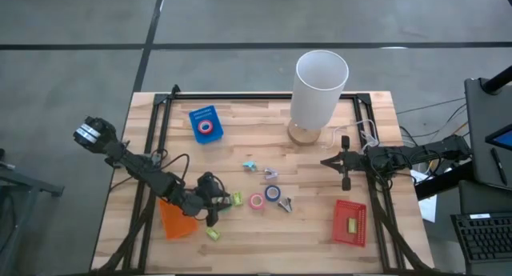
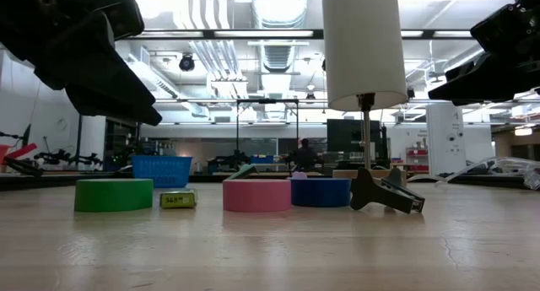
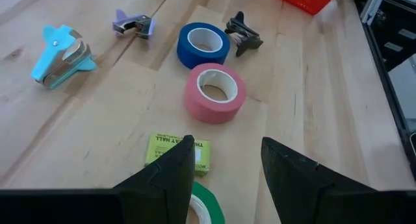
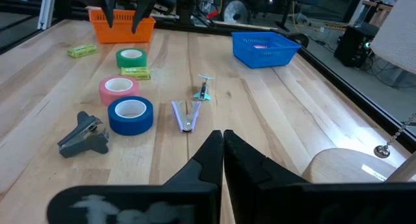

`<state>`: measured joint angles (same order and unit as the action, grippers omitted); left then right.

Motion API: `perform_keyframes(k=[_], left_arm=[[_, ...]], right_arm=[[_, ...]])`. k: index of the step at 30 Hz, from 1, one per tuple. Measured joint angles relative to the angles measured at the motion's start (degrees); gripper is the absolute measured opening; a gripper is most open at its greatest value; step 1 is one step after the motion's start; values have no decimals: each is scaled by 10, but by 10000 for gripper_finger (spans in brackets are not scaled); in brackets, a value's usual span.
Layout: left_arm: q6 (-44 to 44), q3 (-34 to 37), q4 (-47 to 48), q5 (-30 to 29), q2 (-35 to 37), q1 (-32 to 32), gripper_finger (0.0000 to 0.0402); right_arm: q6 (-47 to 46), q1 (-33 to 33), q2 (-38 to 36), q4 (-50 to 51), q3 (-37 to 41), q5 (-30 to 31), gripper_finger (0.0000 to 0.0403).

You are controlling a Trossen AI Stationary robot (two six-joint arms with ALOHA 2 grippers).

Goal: Pick and place Stapler, Stapler remover, tape
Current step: Put the green tape into the blue basket

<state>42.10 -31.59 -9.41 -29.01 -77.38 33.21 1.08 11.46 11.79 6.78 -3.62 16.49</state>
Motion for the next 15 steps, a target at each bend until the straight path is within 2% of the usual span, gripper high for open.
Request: perform_keyframes(k=[15], left_arm=[[17, 0, 1, 39, 0, 4, 179]], right_arm=[[0, 0, 0, 0, 0, 0, 8]])
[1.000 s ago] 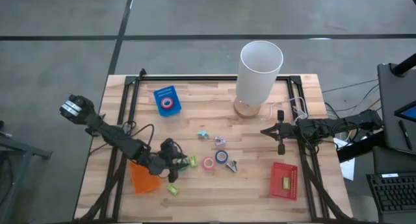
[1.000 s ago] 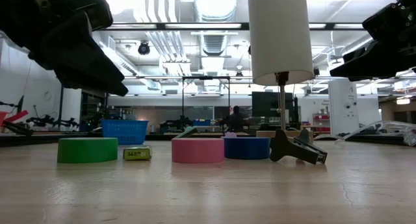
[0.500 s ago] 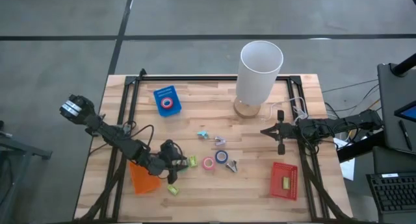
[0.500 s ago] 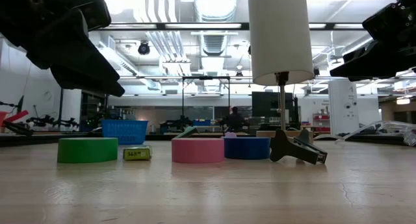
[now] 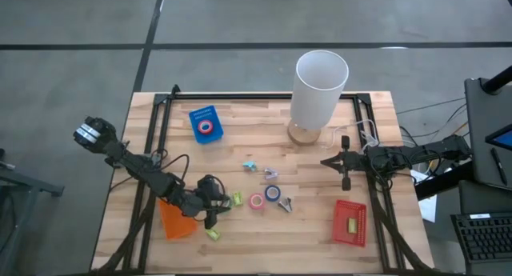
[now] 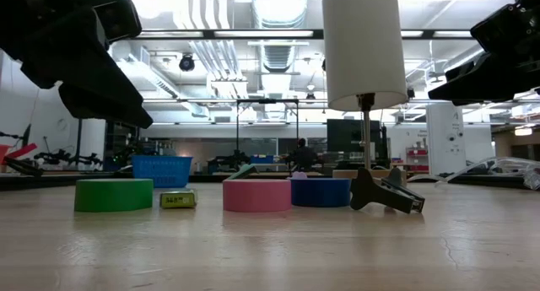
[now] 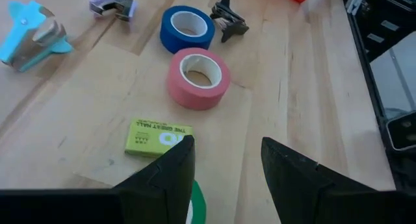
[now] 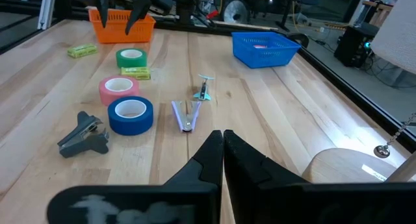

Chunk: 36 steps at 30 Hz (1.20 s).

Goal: Pick and place Stapler, Stapler remover, tape
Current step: Put the green tape into the blue basket

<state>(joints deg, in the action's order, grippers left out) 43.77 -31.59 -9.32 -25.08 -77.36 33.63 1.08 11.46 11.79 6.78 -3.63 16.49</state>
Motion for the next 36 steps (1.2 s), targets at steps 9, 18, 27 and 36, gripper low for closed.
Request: perform_keyframes(k=[9, 18, 27, 36], left_arm=[[23, 0, 29, 23, 0, 0, 179], [48, 0, 105, 4, 0, 0, 178], [73, 0, 136, -22, -16, -1, 177], [93, 0, 124, -18, -68, -4, 177]], right_arm=[[0, 0, 0, 0, 0, 0, 8], [0, 0, 0, 0, 0, 0, 9], [0, 0, 0, 0, 0, 0, 8], [0, 0, 0, 0, 0, 0, 8]])
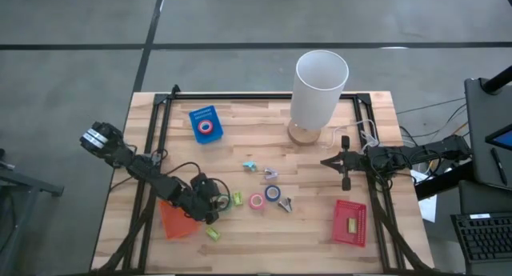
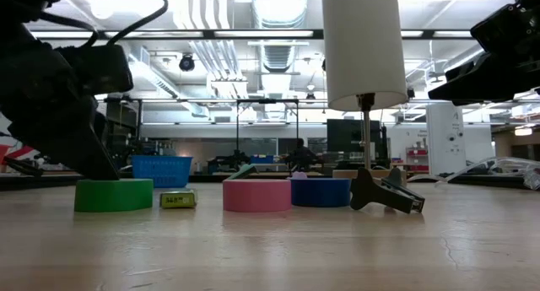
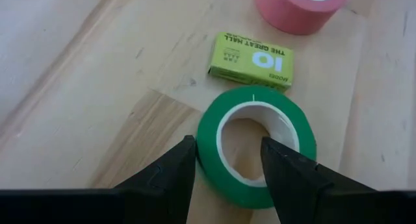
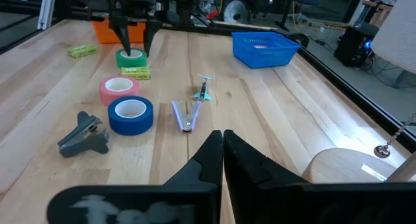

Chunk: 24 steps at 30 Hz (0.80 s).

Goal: Pick and place Stapler, Stapler remover, tape
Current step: Put the green tape into the blue basket

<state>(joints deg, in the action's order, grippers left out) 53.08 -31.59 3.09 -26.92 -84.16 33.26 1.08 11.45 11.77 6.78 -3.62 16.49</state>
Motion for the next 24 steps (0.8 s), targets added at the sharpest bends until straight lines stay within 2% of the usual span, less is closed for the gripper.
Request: perform_keyframes(k=[24], left_arm=[[9, -2, -18, -12, -36, -14, 177]], right_arm=[[0, 0, 0, 0, 0, 0, 8]])
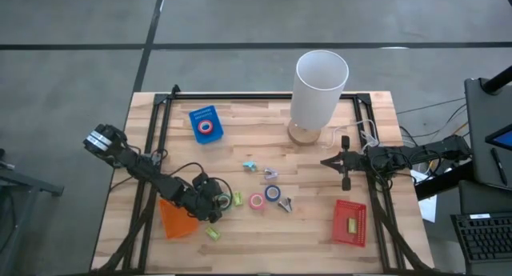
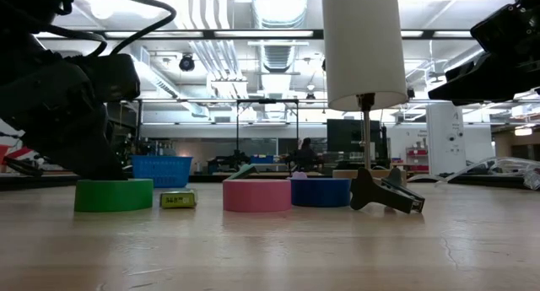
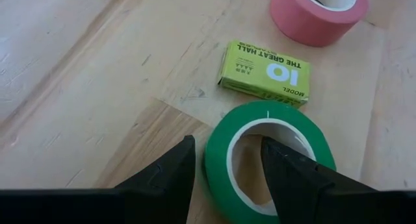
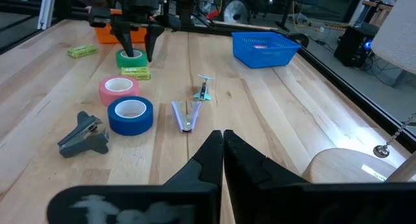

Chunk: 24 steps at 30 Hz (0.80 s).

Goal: Pick and place Stapler, Stapler remover, tape
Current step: Put the green tape into the blue basket

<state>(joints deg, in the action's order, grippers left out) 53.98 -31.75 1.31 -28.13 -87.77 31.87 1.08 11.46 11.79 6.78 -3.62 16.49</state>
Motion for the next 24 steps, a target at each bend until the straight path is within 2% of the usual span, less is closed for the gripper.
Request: perform_keyframes(k=[7, 15, 24], left_arm=[[-2, 1, -3, -2, 3, 0, 177], [-33, 4, 3, 1, 44, -1, 177], [-22, 3, 22, 5, 40, -2, 177]], right_arm=[[0, 0, 0, 0, 0, 0, 9], [0, 0, 0, 0, 0, 0, 8], [0, 0, 0, 0, 0, 0, 9]])
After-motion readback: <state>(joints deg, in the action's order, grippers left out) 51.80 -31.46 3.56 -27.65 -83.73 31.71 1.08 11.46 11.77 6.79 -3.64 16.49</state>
